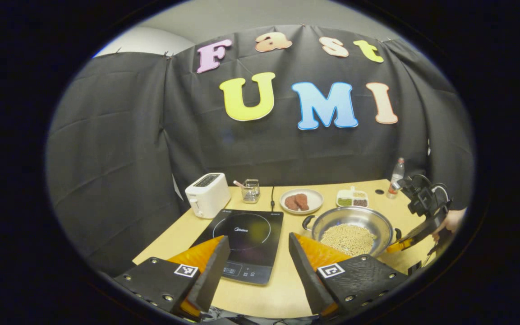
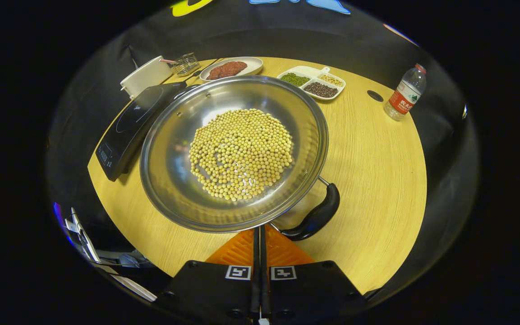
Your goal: First push the handle of the pot to place it horizontally, then grasp the pot with both hands and set it on the induction cooktop.
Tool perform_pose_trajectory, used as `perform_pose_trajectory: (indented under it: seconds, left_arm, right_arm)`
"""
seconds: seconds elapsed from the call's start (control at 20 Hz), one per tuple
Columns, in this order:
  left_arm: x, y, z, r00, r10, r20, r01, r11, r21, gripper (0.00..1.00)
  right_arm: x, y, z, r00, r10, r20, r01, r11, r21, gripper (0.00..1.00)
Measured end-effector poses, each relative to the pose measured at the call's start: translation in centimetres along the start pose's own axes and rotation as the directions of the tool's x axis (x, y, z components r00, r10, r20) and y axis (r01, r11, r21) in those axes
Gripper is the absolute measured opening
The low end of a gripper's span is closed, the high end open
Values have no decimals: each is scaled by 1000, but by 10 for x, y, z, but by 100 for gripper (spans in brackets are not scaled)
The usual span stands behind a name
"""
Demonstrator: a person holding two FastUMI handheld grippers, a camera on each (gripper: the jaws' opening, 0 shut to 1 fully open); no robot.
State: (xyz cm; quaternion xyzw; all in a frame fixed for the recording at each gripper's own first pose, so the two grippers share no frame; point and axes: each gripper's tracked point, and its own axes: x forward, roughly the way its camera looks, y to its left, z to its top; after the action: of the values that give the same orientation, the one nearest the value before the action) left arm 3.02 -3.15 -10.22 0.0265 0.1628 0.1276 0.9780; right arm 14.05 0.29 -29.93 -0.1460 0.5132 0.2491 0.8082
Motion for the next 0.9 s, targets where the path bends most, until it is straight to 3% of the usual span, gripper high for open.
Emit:
perform_pose_trajectory:
  seconds: [0.45, 0.9]
  left_arm:
    - [-8, -28, -28, 993, 61, -102, -64, 997, -34, 80]
    - [-13, -45, -41, 982, 105, -155, -119, 989, -85, 81]
  right_arm:
    - [9, -52, 17, 999, 10, 37, -12, 999, 47, 2]
    - [15, -65, 34, 994, 61, 90, -74, 987, 142, 2]
